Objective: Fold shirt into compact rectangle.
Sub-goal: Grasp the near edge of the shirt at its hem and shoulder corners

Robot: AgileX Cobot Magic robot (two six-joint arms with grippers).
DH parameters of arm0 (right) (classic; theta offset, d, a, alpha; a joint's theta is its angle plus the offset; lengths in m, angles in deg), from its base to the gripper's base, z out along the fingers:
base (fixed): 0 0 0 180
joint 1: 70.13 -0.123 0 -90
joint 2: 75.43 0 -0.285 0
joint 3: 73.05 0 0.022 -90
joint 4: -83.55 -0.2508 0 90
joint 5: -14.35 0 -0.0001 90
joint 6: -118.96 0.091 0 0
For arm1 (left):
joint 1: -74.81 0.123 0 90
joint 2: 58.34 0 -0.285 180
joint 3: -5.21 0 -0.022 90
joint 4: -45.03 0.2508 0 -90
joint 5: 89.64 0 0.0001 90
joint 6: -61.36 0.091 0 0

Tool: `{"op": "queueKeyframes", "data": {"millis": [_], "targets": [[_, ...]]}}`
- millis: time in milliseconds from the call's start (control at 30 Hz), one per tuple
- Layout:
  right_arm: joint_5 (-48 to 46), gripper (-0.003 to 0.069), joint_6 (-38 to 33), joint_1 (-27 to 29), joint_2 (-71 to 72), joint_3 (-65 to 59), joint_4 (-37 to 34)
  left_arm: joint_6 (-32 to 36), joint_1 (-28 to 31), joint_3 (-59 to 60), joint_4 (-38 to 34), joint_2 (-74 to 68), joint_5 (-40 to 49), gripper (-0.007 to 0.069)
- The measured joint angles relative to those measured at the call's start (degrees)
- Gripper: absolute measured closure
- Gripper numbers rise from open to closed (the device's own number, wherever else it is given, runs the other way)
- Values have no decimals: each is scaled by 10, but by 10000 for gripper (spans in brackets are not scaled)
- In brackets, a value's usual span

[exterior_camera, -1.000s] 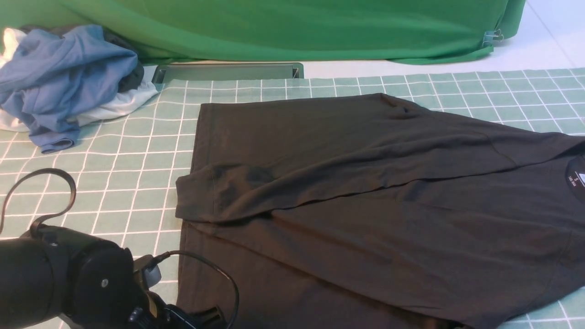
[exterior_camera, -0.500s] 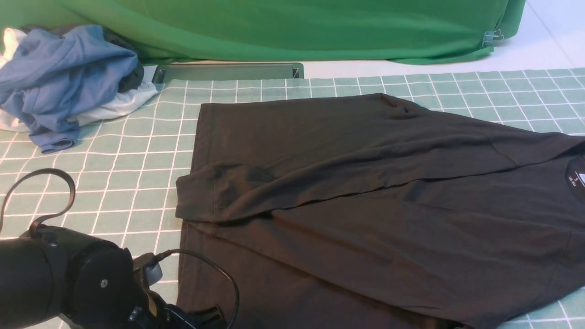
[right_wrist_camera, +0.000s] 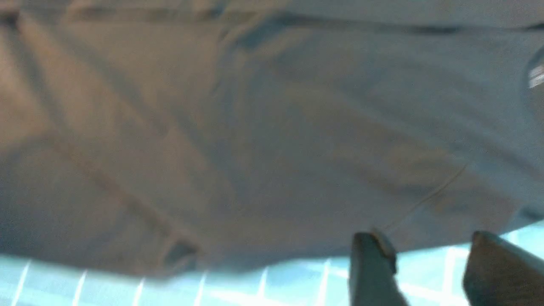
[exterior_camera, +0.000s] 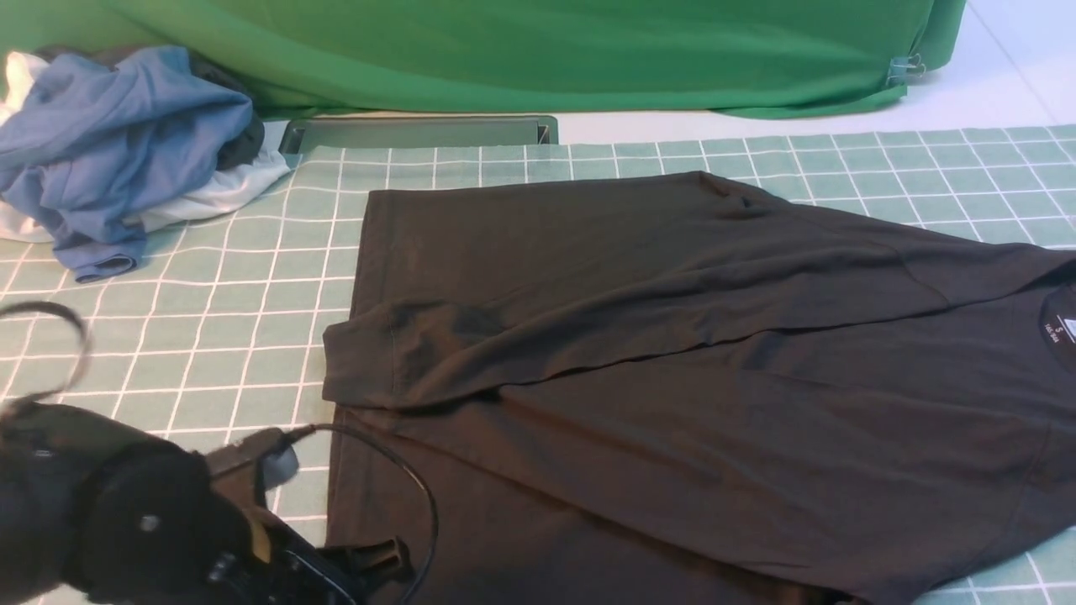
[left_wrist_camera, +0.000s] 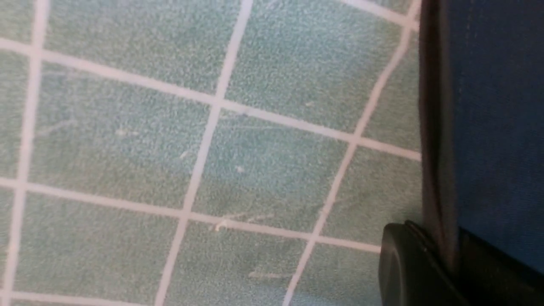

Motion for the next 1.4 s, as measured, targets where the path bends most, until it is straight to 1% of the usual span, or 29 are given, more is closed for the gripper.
{"op": "queueKeyframes", "data": {"millis": [133,200,300,433,567,667,767,867,1033,1233,1400], "targets": [[-8,186,-46,-47,-16,-19,-6,0,17,0,1,25,-7,597],[-6,154,-62,-72,-33,-44,-8,1,19,0,0,27,-16,597],[13,139,-82,-117,-66,-88,-8,12,20,0,-2,27,-13,597],[74,130,-100,-183,-111,-132,1,31,20,0,-2,27,0,597],[116,80,-107,-250,-162,-138,47,39,20,0,-2,27,1,597],[131,51,-109,-281,-202,-138,81,48,20,0,-2,27,1,597],[133,48,-109,-294,-233,-138,106,66,20,0,-2,27,0,597],[138,49,-109,-296,-264,-138,122,69,20,0,-2,27,0,597],[171,74,-96,-296,-295,-138,149,77,20,0,-2,27,0,597],[210,82,-74,-296,-301,-138,172,84,20,0,-2,27,0,597],[240,82,-70,-296,-305,-138,186,84,20,0,-2,27,4,597]]}}
